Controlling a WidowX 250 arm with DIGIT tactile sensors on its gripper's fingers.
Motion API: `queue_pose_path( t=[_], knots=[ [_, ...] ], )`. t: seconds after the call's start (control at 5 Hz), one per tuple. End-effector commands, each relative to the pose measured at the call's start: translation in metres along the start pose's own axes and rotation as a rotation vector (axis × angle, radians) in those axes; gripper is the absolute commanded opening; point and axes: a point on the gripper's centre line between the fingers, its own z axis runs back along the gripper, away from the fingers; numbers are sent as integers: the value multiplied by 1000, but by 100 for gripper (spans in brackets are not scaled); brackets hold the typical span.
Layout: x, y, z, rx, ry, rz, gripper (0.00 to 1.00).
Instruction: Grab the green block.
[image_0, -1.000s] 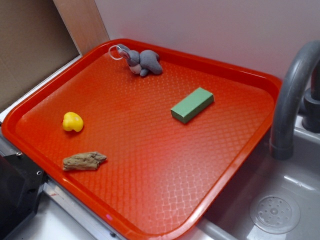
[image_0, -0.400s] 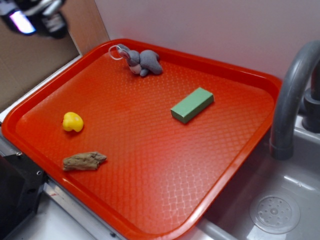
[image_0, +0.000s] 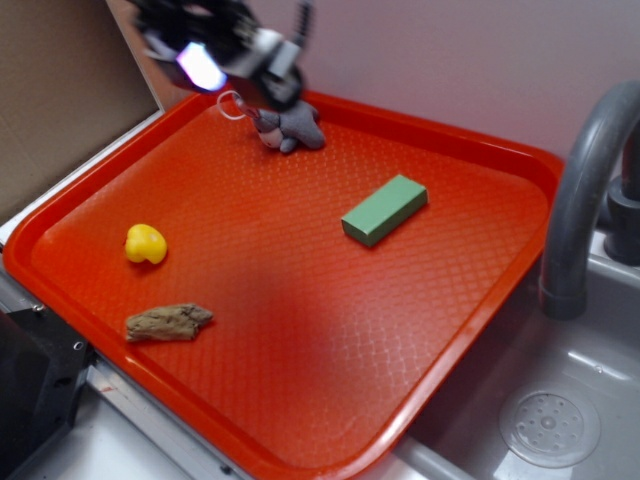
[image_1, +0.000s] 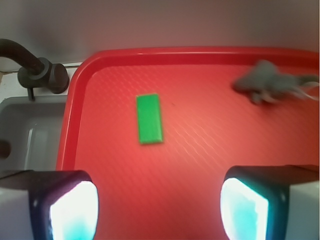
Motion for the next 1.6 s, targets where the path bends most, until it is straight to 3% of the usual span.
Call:
queue_pose_path(
  t=[0.0, 0.6, 1.0, 1.2, 1.4],
  knots=[
    [35, -27, -49, -28, -37, -38, 100],
    [34, -29, -122, 26, 58, -87, 100],
    [24, -25, -144, 64, 110, -115, 100],
    [22, -25, -146, 101, 97, -131, 0],
    [22, -22, -143, 113, 94, -113, 0]
  ],
)
